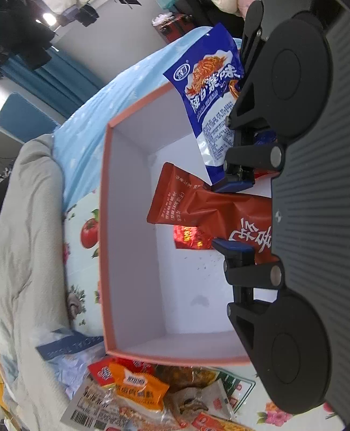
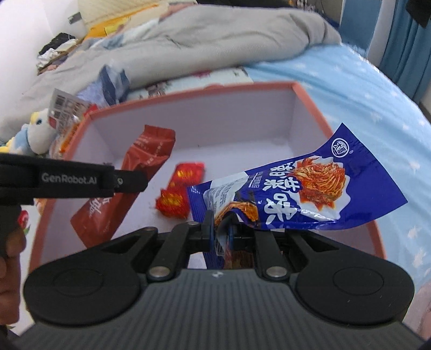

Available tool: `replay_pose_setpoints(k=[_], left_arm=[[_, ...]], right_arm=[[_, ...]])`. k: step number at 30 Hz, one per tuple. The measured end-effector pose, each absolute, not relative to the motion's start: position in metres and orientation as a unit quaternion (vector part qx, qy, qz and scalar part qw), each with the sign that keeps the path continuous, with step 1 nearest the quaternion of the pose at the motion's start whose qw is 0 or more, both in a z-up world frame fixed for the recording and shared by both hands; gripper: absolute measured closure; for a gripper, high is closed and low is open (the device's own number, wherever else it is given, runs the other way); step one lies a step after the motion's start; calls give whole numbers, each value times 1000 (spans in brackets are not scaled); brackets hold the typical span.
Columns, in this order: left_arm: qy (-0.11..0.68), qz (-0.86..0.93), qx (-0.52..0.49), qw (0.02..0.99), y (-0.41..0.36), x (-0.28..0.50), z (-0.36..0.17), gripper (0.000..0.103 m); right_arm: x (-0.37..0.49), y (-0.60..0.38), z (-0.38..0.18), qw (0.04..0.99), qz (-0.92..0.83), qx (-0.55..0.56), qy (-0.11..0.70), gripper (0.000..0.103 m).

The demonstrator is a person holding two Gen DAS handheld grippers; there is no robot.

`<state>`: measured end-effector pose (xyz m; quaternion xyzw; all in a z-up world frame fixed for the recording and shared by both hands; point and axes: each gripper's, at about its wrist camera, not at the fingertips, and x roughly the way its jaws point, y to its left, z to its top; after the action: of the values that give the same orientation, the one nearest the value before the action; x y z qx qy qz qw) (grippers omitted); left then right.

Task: Organize snacks
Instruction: 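Carry both packets over the deep pink box and open both tools, then withdraw both tools from the box back toward the snack pile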

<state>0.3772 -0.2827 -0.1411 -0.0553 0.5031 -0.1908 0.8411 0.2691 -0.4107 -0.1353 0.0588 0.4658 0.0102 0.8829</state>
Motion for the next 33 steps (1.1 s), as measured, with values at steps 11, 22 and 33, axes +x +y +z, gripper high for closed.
replay_pose_setpoints(k=[11,22,33], left_arm=[[503,-188,-51,842,-281,369,-129,53],[440,-192,-57,875,-262,328,-62,48],[376,-194,-66,904,-220,262,-6,48]], right_arm=[[264,-415,-132,878,6,80,472,77],[227,-401,-78,907,9,74,413,59],[174,-372,-29,931,12,81,356,59]])
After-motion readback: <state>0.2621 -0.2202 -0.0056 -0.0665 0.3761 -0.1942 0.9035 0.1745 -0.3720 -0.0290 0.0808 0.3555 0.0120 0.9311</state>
